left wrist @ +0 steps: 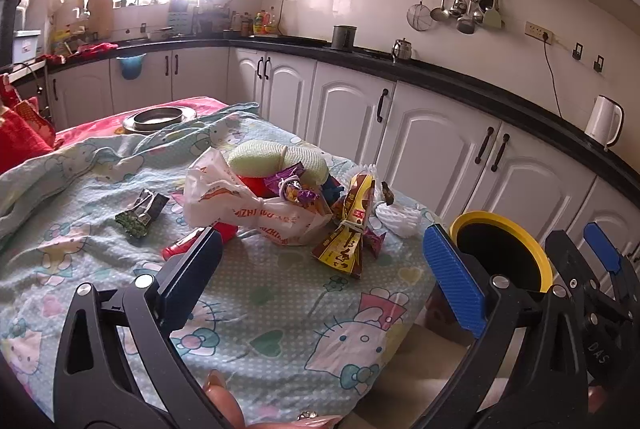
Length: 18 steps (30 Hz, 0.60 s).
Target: Collect trash
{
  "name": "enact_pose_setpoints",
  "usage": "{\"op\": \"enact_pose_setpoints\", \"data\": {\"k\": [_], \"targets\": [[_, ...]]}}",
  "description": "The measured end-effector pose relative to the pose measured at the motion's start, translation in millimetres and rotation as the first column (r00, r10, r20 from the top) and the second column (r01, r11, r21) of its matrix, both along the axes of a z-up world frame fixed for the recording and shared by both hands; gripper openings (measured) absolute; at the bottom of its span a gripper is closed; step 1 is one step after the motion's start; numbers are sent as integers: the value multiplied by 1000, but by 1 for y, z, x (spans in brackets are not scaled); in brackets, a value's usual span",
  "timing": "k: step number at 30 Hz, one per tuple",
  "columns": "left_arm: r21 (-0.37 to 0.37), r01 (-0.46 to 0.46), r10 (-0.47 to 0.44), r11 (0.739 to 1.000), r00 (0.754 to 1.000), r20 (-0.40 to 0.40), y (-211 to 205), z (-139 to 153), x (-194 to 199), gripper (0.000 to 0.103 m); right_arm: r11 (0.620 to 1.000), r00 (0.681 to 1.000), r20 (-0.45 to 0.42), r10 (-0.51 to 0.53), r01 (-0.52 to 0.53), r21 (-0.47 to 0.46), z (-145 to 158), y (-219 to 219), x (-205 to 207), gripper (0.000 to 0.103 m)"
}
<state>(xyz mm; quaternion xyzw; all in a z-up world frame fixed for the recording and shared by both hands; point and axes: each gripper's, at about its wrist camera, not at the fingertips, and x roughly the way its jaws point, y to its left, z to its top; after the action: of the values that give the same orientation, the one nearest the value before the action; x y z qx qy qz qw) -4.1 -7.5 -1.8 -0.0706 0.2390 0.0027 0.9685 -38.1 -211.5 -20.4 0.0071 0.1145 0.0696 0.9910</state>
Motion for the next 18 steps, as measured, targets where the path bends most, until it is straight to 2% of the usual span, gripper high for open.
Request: {"op": "enact_pose_setpoints", "data": {"k": [18], "targets": [[-1, -1, 1, 1000, 1000, 0, 0, 0, 0, 92, 1000, 1000, -4, -5, 4, -3, 6, -2, 0, 97]]}}
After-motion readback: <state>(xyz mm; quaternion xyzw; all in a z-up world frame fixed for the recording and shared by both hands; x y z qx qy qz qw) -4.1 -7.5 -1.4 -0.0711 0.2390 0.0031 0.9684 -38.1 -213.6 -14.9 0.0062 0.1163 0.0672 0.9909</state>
